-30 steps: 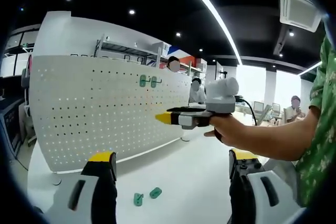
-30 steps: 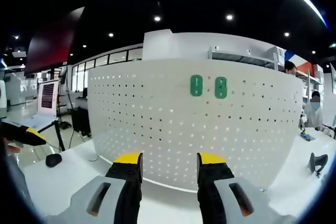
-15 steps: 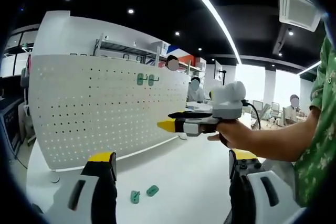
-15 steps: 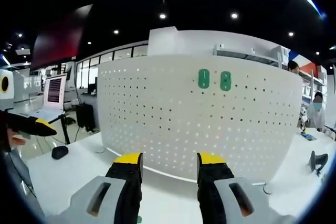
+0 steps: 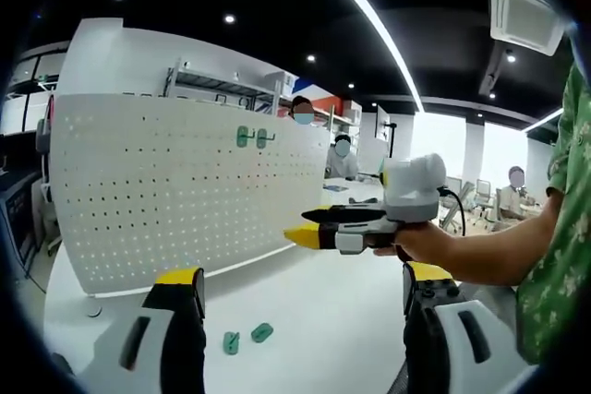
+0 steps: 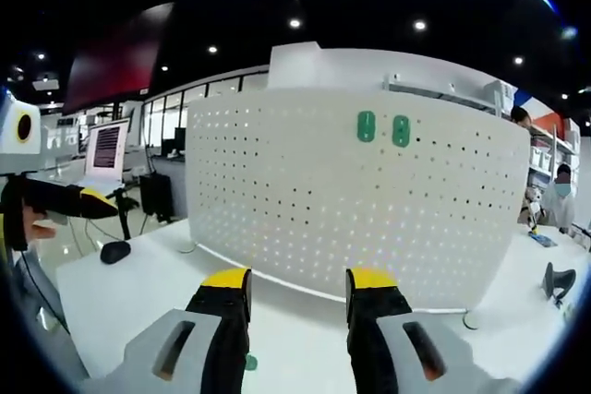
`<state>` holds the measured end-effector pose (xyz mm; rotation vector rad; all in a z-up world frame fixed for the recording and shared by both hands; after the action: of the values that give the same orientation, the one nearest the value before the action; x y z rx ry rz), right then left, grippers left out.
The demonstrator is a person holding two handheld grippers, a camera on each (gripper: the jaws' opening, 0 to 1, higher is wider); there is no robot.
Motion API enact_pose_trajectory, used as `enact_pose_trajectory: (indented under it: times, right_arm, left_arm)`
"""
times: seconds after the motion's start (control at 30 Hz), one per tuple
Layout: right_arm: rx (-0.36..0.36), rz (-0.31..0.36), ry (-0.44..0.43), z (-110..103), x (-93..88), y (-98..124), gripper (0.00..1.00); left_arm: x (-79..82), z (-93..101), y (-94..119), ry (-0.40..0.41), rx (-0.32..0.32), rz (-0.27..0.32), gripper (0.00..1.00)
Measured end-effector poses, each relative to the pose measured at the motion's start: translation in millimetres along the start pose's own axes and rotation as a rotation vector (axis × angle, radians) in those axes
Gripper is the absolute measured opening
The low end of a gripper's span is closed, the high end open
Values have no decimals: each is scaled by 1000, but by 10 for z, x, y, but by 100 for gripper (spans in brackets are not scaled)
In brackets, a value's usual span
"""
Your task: Insert the hook assembly into the mounting plate slot until the hook locks in place.
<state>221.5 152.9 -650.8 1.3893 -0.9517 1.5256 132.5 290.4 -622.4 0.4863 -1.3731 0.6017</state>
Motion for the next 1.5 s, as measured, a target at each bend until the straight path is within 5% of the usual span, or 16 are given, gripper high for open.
enact_pose_trajectory:
  times: [0.5, 1.5]
  right_arm:
    - [55, -46, 7, -157, -202, 170, 41]
    - [190, -139, 38, -365, -470, 101, 41]
  left_arm:
    - [-91, 48, 83, 5, 14, -21, 91]
    - [-393, 2, 211, 30, 56, -96, 90]
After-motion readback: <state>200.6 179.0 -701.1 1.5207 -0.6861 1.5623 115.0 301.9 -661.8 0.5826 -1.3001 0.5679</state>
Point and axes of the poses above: the point that each gripper's makers call its tool centre point, and the gripper's own axes: y roughly backward along the fingers, z roughly to its right, x roughly out of its top, the point moved 2 cm from there along y, roughly backward along the fingers, and after that the axes turned 10 degrees about z, right-handed, at the moved point
